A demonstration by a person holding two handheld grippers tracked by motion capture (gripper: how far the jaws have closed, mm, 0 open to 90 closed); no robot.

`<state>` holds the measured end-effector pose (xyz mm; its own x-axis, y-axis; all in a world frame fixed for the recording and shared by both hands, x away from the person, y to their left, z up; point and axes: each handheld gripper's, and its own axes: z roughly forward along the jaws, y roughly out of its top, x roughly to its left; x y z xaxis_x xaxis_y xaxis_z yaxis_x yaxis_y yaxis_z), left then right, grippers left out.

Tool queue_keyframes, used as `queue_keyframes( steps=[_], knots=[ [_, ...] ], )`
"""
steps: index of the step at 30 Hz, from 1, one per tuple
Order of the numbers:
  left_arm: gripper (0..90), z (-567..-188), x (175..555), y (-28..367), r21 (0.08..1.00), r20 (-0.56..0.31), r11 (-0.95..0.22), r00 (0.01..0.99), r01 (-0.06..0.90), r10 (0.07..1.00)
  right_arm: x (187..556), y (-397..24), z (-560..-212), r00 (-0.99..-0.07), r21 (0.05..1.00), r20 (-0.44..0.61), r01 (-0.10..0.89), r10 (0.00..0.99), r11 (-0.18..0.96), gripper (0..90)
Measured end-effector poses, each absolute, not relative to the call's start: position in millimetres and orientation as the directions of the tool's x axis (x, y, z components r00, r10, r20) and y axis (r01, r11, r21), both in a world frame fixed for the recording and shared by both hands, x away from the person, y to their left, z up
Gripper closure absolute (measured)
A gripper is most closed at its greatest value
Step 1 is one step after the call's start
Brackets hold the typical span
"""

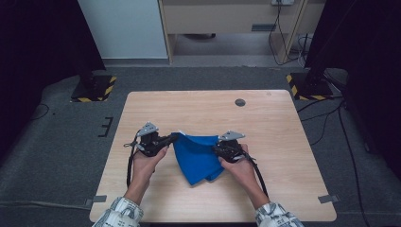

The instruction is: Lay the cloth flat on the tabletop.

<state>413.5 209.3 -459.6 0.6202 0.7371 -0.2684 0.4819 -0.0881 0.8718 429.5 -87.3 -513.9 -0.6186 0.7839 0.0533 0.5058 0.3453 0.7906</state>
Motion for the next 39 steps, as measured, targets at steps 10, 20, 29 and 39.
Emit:
queue_keyframes(
  steps=[10,20,29,39],
  knots=[
    [89.5,-453,416,209,0.870,-0.256,-0.099,0.615,0.482,0.746,432,-101,-507,-0.609,0.813,0.115,0.511,0.784,0.278,86.7],
    [89.5,-433,417,197,0.881,-0.225,-0.126,0.639,0.455,0.736,404,-126,-465,-0.639,0.864,0.120,0.444,0.760,0.236,88.0],
    [89.4,-428,416,192,0.876,-0.207,-0.159,0.652,0.455,0.729,399,-138,-444,-0.641,0.862,0.102,0.439,0.761,0.253,88.4],
    [89.4,-450,419,223,0.835,-0.186,-0.197,0.599,0.514,0.779,416,-95,-455,-0.679,0.800,0.076,0.479,0.731,0.361,88.1]
  ],
)
